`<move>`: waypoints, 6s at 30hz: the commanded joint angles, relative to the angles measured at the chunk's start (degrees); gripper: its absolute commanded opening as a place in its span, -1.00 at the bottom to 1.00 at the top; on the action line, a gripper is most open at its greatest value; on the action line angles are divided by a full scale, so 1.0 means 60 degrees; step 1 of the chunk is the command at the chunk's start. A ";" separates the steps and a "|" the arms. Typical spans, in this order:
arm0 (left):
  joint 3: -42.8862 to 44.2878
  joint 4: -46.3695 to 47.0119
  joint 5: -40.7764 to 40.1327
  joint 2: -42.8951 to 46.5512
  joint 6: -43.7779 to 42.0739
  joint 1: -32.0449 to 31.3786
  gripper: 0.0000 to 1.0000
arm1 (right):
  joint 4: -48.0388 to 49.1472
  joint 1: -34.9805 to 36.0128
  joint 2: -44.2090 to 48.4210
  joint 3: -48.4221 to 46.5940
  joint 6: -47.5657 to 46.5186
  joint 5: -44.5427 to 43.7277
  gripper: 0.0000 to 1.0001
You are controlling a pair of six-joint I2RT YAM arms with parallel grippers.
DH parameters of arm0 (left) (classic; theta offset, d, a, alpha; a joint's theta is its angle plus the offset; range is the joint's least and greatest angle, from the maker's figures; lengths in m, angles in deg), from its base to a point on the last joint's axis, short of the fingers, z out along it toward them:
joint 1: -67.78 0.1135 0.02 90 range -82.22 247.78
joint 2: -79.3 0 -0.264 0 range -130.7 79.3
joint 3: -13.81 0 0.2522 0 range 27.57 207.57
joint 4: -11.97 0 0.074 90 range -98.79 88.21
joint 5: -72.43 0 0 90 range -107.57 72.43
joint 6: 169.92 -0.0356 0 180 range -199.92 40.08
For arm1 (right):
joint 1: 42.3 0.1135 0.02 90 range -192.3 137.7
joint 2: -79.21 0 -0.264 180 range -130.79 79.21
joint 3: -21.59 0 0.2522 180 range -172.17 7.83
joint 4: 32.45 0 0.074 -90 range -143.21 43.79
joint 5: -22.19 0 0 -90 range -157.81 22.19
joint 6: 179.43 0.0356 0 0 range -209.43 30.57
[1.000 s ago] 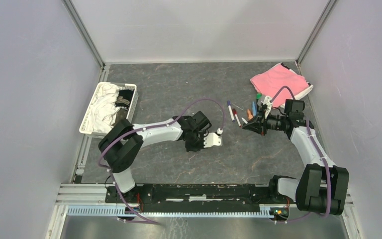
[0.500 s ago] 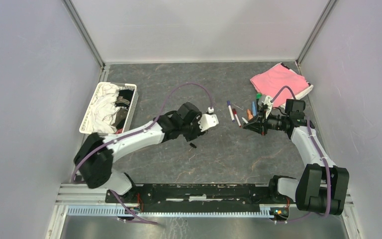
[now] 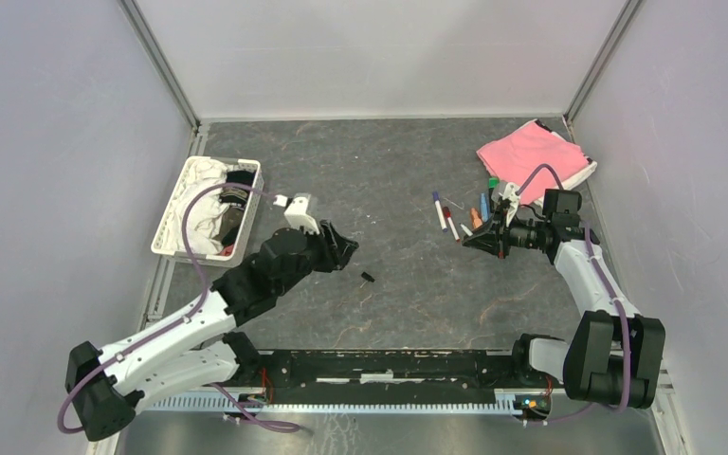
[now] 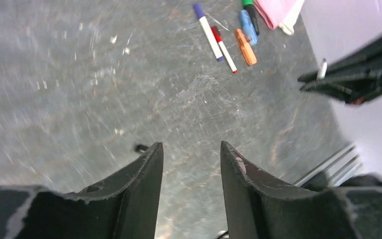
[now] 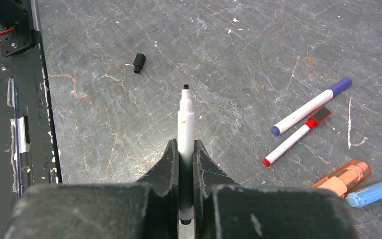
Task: Insert the pens into the pen caps
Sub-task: Move the pen cap, then pick up the pen cap from the center of the board, then insert the pen cap onto the pen.
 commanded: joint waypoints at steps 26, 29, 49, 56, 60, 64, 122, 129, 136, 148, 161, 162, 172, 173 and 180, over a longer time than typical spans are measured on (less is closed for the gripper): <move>0.4891 -0.6081 -0.1425 -0.8242 0.9953 -0.0669 -0.09 | 0.0230 -0.0049 -0.0092 -0.0178 0.0190 0.0718 -1.00; 0.5157 -0.6191 -0.1448 -0.8596 0.9883 -0.0657 -0.09 | 0.0213 -0.0049 -0.0061 -0.0174 0.0186 0.0744 -1.00; 0.5442 -0.6717 -0.1359 -0.9699 0.9561 -0.0262 -0.23 | 0.0169 -0.0049 -0.0033 -0.0174 0.0154 0.0806 -1.00; 0.5312 -0.6694 -0.1064 -0.9827 0.9617 -0.0262 -0.46 | 0.0169 -0.0050 -0.0043 -0.0174 0.0155 0.0806 -1.00; 0.5072 -0.6302 -0.0890 -0.9677 0.9390 -0.0220 -0.54 | 0.0175 -0.0049 -0.0033 -0.0145 0.0143 0.0861 -1.00; 0.5123 -0.5590 -0.1041 -0.9308 0.8458 -0.0203 -0.70 | 0.0191 -0.0047 -0.0018 -0.0066 0.0105 0.0930 -1.00; -0.0831 1.7893 0.0571 -0.5733 -0.0598 -0.1126 -0.96 | 1.3909 0.4226 0.1112 0.1947 1.3036 -0.0869 -1.00; -0.0890 1.7899 0.0473 -0.5625 -0.0373 -0.1126 -0.96 | 1.2056 0.4342 0.1110 0.1739 1.1331 -0.0825 -1.00; -0.0999 1.7892 0.0306 -0.5575 0.0168 -0.1126 -0.95 | 1.1386 0.4362 0.1080 0.1616 1.0768 -0.0922 -1.00; -0.0746 1.5787 0.0535 -0.4866 0.0550 -0.1070 -0.96 | 1.1075 0.4371 0.1139 0.1442 1.0544 -0.0782 -1.00; -0.0487 1.4732 0.1035 -0.4870 0.0688 -0.0972 -0.96 | 1.2109 0.4363 0.1106 0.1349 1.1458 -0.0497 -1.00; -0.0477 1.4724 0.1040 -0.4872 0.0703 -0.0966 -0.96 | 1.2108 0.4360 0.1109 0.1342 1.1457 -0.0496 -1.00; -0.0366 1.4587 0.1473 -0.5058 0.0827 -0.0910 -0.95 | 1.2064 0.4357 0.1054 0.1262 1.1422 -0.0513 -1.00; -0.0358 1.4593 0.1490 -0.5062 0.0841 -0.0919 -0.96 | 1.2064 0.4338 0.1049 0.1247 1.1428 -0.0523 -1.00; -0.0376 1.4497 0.1488 -0.5033 0.0829 -0.0885 -0.95 | 1.2064 0.4317 0.1047 0.1218 1.1452 -0.0501 -1.00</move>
